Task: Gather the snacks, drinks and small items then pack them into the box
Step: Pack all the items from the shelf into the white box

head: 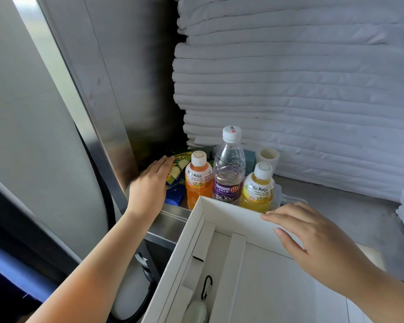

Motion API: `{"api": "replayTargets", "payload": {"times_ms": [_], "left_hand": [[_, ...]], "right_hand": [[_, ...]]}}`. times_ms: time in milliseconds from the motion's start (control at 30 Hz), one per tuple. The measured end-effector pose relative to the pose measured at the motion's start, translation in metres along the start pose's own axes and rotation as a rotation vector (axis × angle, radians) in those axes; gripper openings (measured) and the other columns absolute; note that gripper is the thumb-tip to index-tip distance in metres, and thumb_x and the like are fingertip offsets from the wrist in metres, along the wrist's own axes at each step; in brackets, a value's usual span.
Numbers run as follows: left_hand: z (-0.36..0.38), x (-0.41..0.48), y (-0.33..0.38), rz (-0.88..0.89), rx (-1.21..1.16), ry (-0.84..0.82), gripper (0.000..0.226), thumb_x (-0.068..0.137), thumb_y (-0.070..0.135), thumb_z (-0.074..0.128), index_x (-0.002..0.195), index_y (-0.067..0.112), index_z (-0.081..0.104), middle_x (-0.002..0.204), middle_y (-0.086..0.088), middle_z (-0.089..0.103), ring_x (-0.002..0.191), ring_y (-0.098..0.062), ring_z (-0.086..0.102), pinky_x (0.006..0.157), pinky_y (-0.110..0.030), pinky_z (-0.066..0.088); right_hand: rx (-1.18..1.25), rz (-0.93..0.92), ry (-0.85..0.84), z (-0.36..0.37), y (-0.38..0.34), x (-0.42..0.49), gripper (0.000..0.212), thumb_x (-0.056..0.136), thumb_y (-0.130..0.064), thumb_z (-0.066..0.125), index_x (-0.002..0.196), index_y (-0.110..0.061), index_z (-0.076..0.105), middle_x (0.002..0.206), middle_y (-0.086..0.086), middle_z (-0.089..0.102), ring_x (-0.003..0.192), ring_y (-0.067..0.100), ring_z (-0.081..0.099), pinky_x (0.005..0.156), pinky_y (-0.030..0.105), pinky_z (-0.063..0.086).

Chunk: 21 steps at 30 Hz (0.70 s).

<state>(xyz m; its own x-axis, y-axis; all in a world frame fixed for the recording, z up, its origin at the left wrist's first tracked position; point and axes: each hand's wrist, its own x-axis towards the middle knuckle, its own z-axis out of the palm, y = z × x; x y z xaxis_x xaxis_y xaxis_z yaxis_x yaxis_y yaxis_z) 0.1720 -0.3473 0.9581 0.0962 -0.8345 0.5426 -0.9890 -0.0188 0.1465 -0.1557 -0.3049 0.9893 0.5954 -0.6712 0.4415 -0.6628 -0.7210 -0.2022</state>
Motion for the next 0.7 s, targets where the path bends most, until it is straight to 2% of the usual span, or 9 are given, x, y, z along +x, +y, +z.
{"api": "replayTargets", "payload": {"times_ms": [167,333,567,700], "left_hand": [[-0.0023,-0.0027,0.0019,0.001,-0.022,0.024,0.065,0.068,-0.015,0.069,0.128,0.009,0.058,0.123,-0.014,0.062,0.104,-0.037,0.063,0.063,-0.041,0.057],[-0.0019,-0.0028,0.0025,-0.100,-0.105,0.012,0.060,0.085,-0.005,0.057,0.139,0.018,0.046,0.133,-0.008,0.056,0.115,-0.033,0.057,0.076,-0.040,0.055],[-0.0055,-0.0051,0.0031,-0.153,-0.247,0.061,0.057,0.092,-0.002,0.048,0.141,0.027,0.042,0.132,-0.006,0.055,0.113,-0.029,0.056,0.068,-0.035,0.056],[-0.0096,-0.0039,0.0043,-0.178,-0.301,0.108,0.057,0.092,-0.004,0.045,0.139,0.027,0.044,0.130,-0.005,0.057,0.110,-0.027,0.057,0.065,-0.032,0.054]], "right_hand": [[0.006,0.005,-0.003,-0.0013,-0.0007,-0.0005,0.029,0.083,-0.017,0.057,0.108,-0.020,0.071,0.097,-0.013,0.062,0.089,0.006,0.051,0.072,0.021,0.043],[0.015,0.007,-0.005,-0.0018,-0.0009,-0.0008,0.028,0.083,-0.016,0.057,0.108,-0.019,0.071,0.096,-0.013,0.063,0.089,0.006,0.050,0.074,0.021,0.042],[0.021,0.007,-0.006,-0.0012,-0.0007,-0.0004,0.026,0.085,-0.009,0.065,0.108,-0.018,0.071,0.097,-0.011,0.064,0.090,0.004,0.050,0.076,0.021,0.042],[0.021,0.003,-0.011,-0.0020,0.0000,-0.0012,0.025,0.087,-0.011,0.061,0.108,-0.019,0.071,0.097,-0.012,0.063,0.090,0.004,0.050,0.075,0.020,0.042]]}}
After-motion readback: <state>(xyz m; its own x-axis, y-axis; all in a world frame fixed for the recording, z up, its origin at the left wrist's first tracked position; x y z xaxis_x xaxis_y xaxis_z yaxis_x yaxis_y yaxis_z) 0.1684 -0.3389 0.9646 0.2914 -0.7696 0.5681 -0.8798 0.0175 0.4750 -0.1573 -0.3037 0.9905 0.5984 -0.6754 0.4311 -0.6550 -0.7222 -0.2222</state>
